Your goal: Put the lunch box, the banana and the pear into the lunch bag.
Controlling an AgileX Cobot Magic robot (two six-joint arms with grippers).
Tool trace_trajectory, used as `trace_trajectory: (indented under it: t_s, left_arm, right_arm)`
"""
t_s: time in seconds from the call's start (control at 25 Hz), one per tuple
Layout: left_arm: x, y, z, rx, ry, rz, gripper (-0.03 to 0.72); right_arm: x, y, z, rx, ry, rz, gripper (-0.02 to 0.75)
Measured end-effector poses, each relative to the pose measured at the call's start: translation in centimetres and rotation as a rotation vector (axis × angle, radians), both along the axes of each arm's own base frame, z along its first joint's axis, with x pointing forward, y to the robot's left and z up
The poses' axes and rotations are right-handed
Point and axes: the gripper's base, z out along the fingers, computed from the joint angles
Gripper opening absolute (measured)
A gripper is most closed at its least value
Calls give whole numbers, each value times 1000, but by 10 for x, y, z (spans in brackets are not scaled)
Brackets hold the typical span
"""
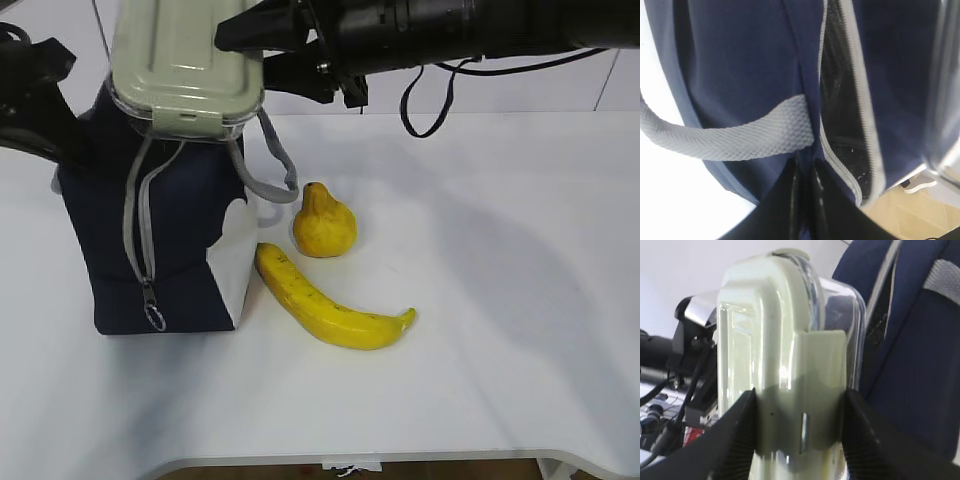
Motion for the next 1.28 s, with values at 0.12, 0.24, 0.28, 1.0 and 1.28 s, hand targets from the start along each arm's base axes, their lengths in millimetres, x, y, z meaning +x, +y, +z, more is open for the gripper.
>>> trace_trajectory:
  t_s: [0.12,0.24,0.28,1.0,1.28]
  left_arm:
    - [0,-1,0,-8,1,-6,-4]
    - [-1,-1,0,-9,0,-17,-4]
    - [-1,-1,0,-8,-3,-22,-4]
    - [-2,-2,0,-8,2,-45,-5]
    - [-2,-2,1,-12,1,-45,-5]
  right_arm:
    - [3,6,-4,-1,6,-36,378]
    - [6,11,-9,-1,19,-65,378]
    - [8,11,-13,-3,28,-75,378]
    - [27,3,2,170,109,-106,378]
    - [33,7,-6,192,140,-156,378]
